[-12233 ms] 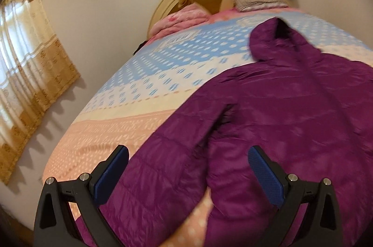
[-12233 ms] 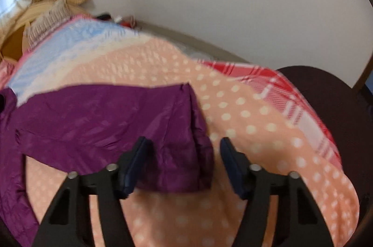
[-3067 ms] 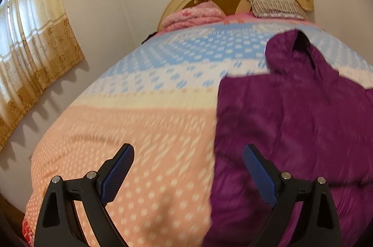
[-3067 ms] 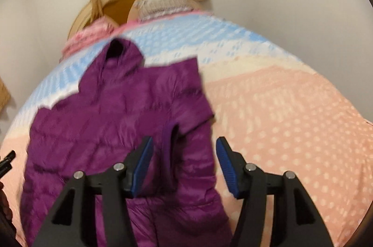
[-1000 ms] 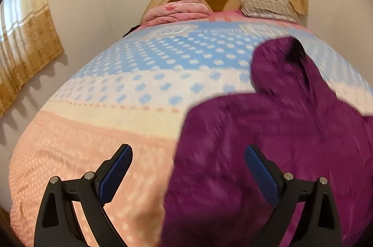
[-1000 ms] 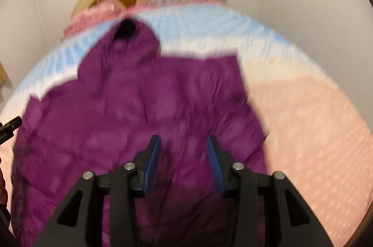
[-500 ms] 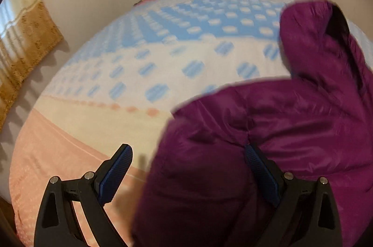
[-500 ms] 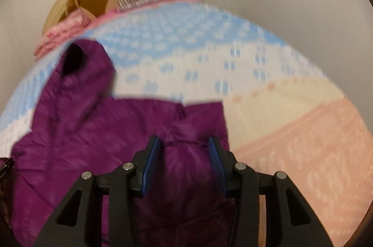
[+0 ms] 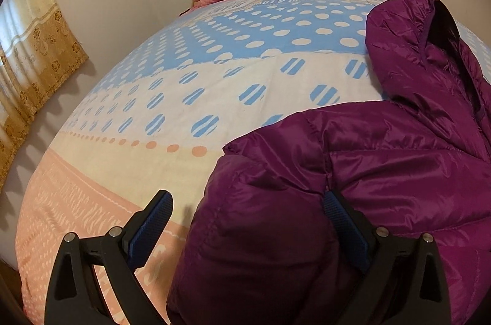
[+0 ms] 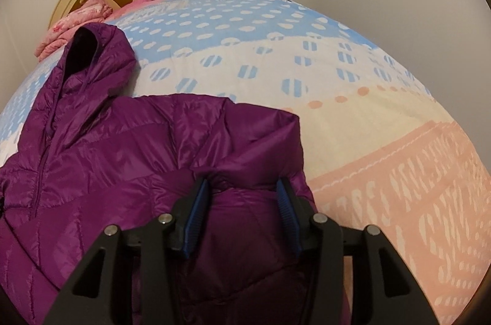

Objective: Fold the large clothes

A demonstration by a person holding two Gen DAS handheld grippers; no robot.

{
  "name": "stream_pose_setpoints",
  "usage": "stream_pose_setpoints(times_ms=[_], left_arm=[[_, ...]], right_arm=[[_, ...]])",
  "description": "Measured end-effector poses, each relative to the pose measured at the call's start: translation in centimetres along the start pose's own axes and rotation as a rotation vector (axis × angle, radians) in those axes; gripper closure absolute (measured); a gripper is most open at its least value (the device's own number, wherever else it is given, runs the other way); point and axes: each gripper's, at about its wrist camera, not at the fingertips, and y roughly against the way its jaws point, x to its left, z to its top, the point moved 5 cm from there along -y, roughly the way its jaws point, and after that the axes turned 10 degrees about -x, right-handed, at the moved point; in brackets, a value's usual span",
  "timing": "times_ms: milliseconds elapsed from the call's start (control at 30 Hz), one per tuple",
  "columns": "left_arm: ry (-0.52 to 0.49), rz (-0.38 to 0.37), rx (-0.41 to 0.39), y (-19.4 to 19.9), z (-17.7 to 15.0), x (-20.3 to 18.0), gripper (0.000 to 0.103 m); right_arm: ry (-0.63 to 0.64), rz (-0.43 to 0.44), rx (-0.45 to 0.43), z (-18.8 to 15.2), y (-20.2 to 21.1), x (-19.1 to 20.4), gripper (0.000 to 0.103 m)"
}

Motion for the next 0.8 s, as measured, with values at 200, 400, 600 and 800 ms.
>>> stream_pose_setpoints(times_ms=[200,400,600,800], left_arm=[[0.014,-0.011,0.005,-0.04,-0.12,0.16,0.003],[0.017,-0.012,0.007,-0.07,-0.10,0.16,0.003],[0.013,-0.008,0.006,-0.04,-0.14,0.14,0.003],[-0.009,-0.027,0.041,0.18,0.41,0.39,0.003]], right_arm=[[0.010,-0.009,-0.003,-0.08,0.08,0.07,0.053],[0.034,-0.031,-0.007,-0.11,0.08,0.35,0.053],[0.048,-0.043,-0.008,-0.17,0.09,0.49,0.053],[0.054,-0.035,0.015,0.01,0.03,0.52,0.052]])
